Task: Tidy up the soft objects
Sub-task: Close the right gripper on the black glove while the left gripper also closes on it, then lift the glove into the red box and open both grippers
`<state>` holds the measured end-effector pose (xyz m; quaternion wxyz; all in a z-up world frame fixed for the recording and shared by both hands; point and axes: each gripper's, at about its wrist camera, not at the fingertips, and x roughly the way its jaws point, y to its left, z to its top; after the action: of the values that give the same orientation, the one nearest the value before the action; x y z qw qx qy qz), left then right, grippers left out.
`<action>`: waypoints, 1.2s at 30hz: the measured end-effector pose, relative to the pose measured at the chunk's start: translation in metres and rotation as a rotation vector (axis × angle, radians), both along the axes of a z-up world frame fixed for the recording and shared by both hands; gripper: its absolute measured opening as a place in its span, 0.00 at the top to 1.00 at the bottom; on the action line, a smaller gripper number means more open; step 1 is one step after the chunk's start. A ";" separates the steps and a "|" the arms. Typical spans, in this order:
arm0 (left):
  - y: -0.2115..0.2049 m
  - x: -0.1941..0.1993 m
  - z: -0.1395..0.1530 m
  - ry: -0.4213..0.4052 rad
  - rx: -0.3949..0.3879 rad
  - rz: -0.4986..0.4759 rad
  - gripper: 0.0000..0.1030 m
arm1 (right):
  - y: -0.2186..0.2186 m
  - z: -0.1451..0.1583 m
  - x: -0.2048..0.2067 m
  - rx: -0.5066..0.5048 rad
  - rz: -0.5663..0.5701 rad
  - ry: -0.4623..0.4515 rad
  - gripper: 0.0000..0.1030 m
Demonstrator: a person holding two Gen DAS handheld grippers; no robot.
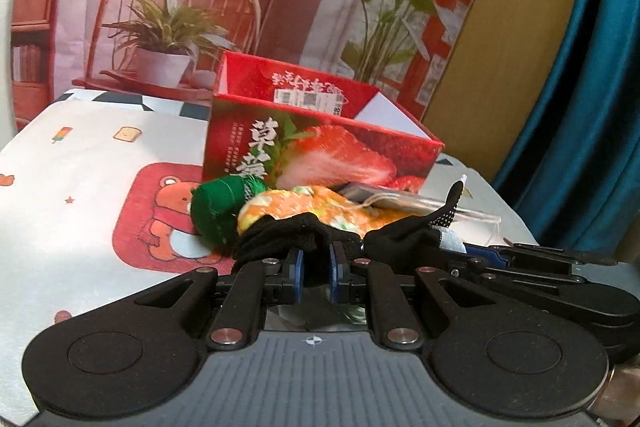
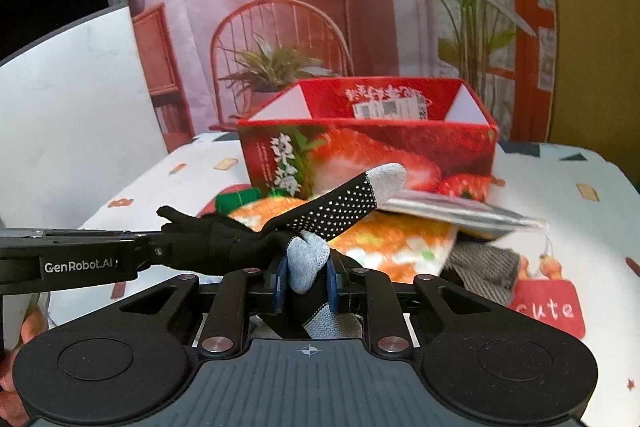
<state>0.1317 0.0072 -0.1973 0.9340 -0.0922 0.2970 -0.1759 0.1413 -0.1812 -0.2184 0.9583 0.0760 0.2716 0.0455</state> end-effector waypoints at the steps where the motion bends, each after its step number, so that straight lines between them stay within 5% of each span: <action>1: 0.001 0.001 0.001 -0.002 -0.004 0.004 0.87 | 0.001 0.001 0.001 -0.002 0.005 -0.003 0.83; 11: 0.007 0.016 0.043 -0.120 -0.011 0.016 0.87 | -0.003 0.035 0.017 0.033 0.046 -0.070 0.84; 19: -0.005 0.074 0.088 -0.160 -0.027 0.000 0.87 | -0.028 0.082 0.070 0.020 0.080 -0.127 0.84; 27: -0.028 0.161 0.097 -0.096 -0.045 -0.008 0.87 | -0.062 0.104 0.156 -0.024 0.076 -0.118 0.84; 36: -0.051 0.239 0.052 0.088 -0.019 -0.014 0.87 | -0.095 0.067 0.240 -0.083 0.084 0.027 0.84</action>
<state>0.3703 -0.0434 -0.1452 0.9179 -0.1067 0.3369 -0.1808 0.3809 -0.2757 -0.1514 0.9541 0.0252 0.2891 0.0736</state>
